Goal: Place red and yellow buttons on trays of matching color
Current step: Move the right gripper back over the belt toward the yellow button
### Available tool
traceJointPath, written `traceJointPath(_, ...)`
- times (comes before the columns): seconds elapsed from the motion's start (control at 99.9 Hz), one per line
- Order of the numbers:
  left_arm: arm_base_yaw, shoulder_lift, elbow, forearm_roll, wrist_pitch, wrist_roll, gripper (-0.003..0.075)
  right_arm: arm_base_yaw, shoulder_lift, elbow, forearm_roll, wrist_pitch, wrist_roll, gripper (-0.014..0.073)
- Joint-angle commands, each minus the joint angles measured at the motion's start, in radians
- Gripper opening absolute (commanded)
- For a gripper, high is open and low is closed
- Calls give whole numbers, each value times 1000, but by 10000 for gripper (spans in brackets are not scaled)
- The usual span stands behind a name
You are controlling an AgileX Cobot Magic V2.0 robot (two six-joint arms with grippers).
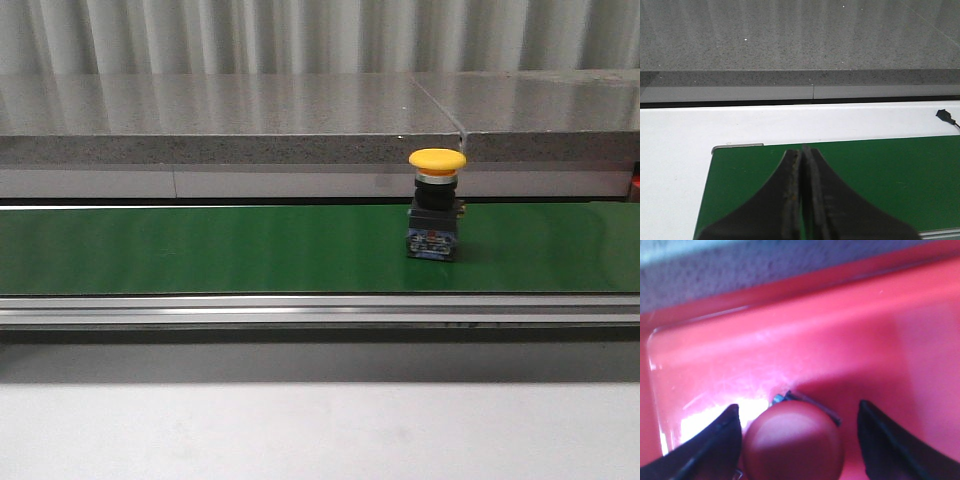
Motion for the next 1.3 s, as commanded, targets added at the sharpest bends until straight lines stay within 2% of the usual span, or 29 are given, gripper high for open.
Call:
traceJointPath(0.0,-8,-1,-29,-15,-67,-1,-20,-15,-77,-57,10,-16,-1,525)
traceJointPath(0.36,-8,-1,-29,-15,-67,-1,-20,-33,-220,-131,73,85,-1,525)
traceJointPath(0.69,-8,-1,-29,-15,-67,-1,-20,-8,-410,-102,123,294,-2,525)
traceJointPath(0.901,-8,-1,-29,-15,-67,-1,-20,59,-568,85,123,304,-38,525)
traceJointPath(1.291,-8,-1,-29,-15,-67,-1,-20,180,-881,618,122,228,-38,525)
